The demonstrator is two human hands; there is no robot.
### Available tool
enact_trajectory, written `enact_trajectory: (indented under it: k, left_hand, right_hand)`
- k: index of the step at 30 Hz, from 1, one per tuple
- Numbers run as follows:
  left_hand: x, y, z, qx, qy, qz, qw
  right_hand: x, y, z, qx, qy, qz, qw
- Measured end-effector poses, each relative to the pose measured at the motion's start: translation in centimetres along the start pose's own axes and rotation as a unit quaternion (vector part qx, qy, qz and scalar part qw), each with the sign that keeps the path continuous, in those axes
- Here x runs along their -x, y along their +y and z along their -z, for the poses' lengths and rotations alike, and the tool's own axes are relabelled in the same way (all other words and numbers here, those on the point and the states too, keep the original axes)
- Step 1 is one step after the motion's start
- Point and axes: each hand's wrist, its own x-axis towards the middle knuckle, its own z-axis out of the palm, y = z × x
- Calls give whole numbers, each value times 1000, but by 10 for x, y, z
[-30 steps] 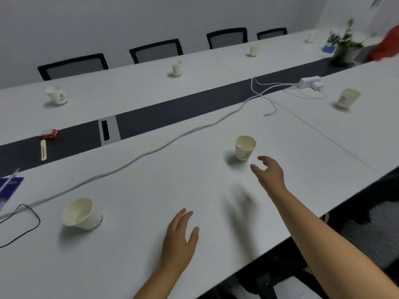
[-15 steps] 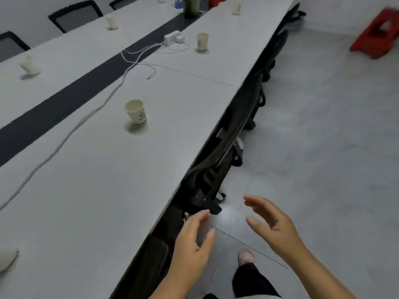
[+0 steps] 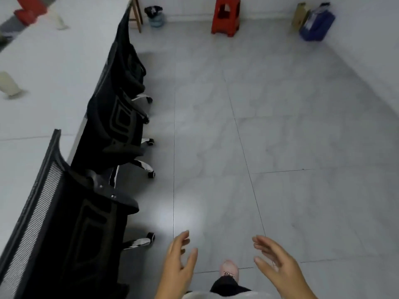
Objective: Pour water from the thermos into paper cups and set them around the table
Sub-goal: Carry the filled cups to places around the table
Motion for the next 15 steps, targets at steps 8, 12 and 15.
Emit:
enact_trajectory:
  k: [8, 12, 15]
  left_hand:
    - [-150, 57, -19, 100, 60, 6, 993]
    - [-246, 64, 1, 103, 89, 30, 990]
    - [-328, 85, 29, 91, 82, 11, 992]
  right_hand:
    - [-165, -56, 24, -90, 81, 46, 992]
    - [-254, -68, 0, -85, 94, 46, 991]
    - [-332, -101, -21, -88, 90, 54, 991]
